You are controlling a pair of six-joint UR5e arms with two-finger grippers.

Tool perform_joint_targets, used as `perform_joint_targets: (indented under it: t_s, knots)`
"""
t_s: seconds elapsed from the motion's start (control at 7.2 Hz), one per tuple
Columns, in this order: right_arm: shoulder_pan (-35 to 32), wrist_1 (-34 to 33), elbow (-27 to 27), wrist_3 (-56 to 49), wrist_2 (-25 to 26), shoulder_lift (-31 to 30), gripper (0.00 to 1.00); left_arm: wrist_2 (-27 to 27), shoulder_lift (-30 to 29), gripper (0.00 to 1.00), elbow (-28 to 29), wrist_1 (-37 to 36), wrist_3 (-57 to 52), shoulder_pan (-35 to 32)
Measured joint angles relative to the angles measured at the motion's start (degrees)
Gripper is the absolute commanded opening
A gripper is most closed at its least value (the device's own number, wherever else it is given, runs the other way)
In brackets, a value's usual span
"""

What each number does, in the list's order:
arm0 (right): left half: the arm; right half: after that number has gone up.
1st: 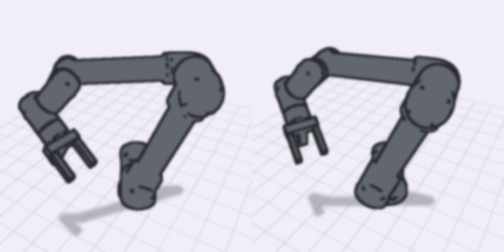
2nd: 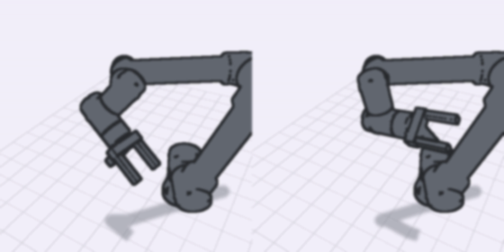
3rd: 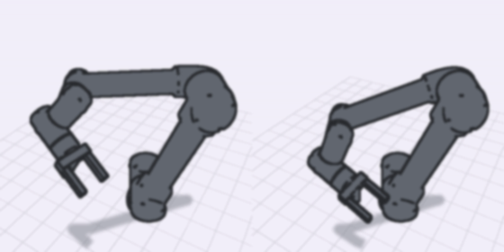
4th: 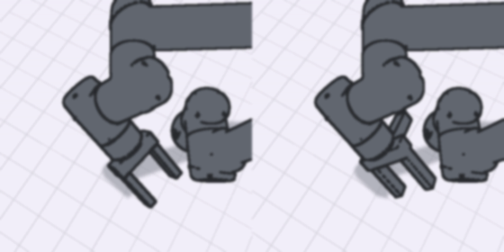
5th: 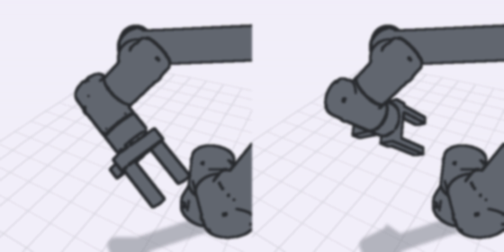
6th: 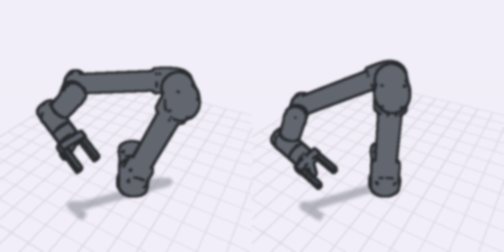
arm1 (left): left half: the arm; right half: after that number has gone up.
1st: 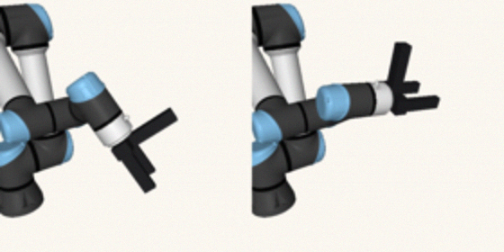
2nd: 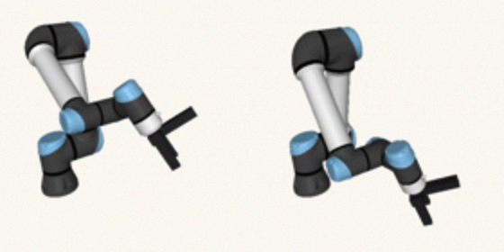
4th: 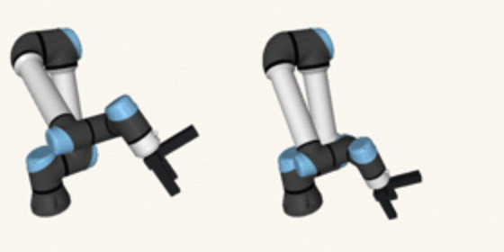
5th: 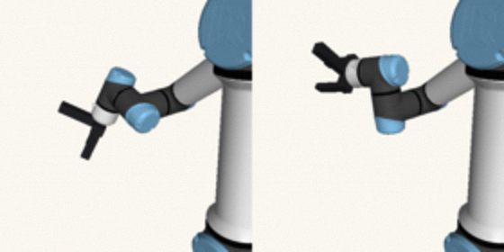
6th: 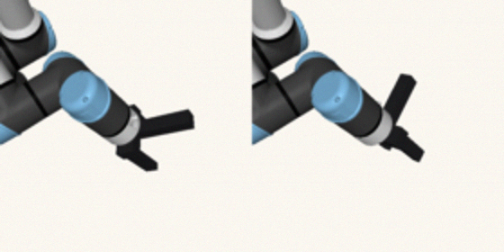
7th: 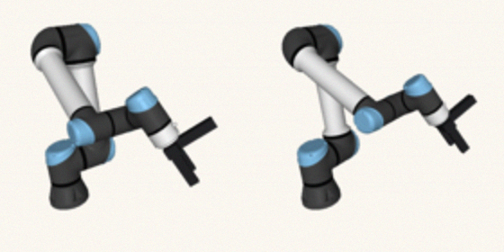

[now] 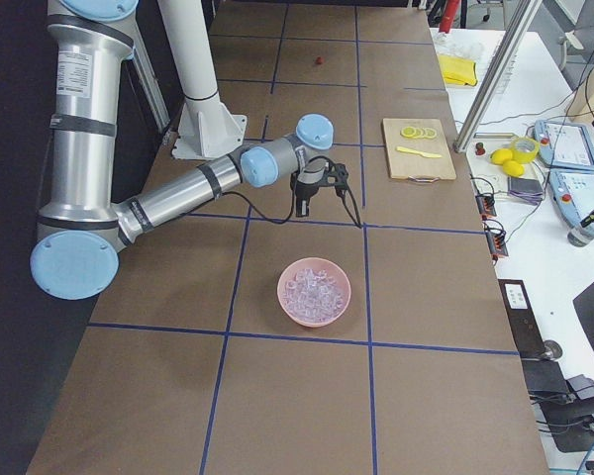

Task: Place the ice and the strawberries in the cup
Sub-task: 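Carry an ice cube in the right gripper toward the blue cup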

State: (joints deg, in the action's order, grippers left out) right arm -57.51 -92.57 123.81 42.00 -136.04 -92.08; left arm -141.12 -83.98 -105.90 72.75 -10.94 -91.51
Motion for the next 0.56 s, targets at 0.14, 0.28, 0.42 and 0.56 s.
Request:
perform_joint_targets:
  t_s: [0.14,0.28,0.42,0.56]
  knots:
    - [5.58,-0.03,0.24,11.38,1.42,6.06,0.02,-1.52,0.08,1.0,-0.16,0.02,-0.03,0.0]
    - [11.82,-0.06,-1.02,21.72,4.7,12.99,0.02,-2.29,0.11,1.0,-0.32,0.04,-0.06,0.01]
    - [17.78,-0.05,-5.09,31.4,9.02,21.48,0.02,-2.62,0.12,1.0,-0.46,0.08,-0.1,0.01]
    - [21.76,0.42,-10.74,38.68,13.04,29.37,0.02,-2.69,0.16,1.0,-0.47,0.53,-0.14,0.04]
